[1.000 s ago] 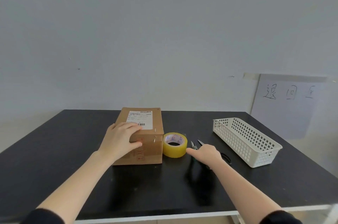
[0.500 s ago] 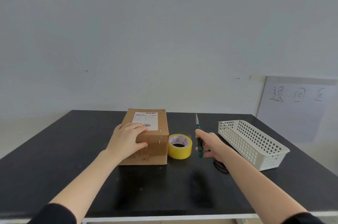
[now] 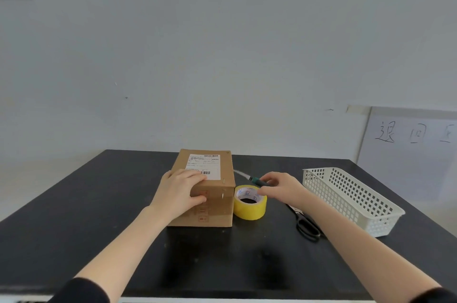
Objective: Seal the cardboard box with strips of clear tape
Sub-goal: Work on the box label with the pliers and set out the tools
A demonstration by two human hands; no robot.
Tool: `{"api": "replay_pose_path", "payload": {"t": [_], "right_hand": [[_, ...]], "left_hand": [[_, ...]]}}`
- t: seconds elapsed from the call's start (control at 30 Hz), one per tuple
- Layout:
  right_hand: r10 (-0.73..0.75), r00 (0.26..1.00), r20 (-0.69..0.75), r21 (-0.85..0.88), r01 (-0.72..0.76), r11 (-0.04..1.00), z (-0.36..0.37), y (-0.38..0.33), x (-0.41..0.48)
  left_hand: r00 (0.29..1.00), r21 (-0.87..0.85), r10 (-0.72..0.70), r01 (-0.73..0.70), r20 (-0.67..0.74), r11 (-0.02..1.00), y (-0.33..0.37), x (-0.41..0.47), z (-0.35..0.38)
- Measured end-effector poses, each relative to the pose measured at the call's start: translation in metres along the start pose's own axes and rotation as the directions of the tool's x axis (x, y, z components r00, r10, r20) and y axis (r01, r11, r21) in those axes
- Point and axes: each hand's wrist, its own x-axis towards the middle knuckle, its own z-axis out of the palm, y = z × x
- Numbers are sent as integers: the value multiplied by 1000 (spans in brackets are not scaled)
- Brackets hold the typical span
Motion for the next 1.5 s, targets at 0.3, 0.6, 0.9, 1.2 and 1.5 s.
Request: {"api": "replay_pose_path", "payload": {"t": [0.3, 0.6, 0.9, 1.2, 1.5], "right_hand": [[-116, 993, 36, -198, 121, 973, -10, -12, 3], [-146, 988, 45, -281, 153, 947, -11, -18, 5], [-144, 984, 104, -325, 171, 930, -12, -27, 9], [-120, 988, 92, -295, 142, 945, -10, -26, 7], [-123, 992, 12, -153, 123, 980, 8, -15, -2]], "left_hand": [[1000, -28, -3, 3, -10, 1000, 1, -2, -2], [1000, -13, -20, 21, 18, 1000, 4, -2, -5], [999, -15, -21, 21, 25, 1000, 5, -3, -6], [1000, -20, -17, 18, 19, 1000, 3, -3, -5], [1000, -20, -14, 14, 8, 1000, 3, -3, -3]]}}
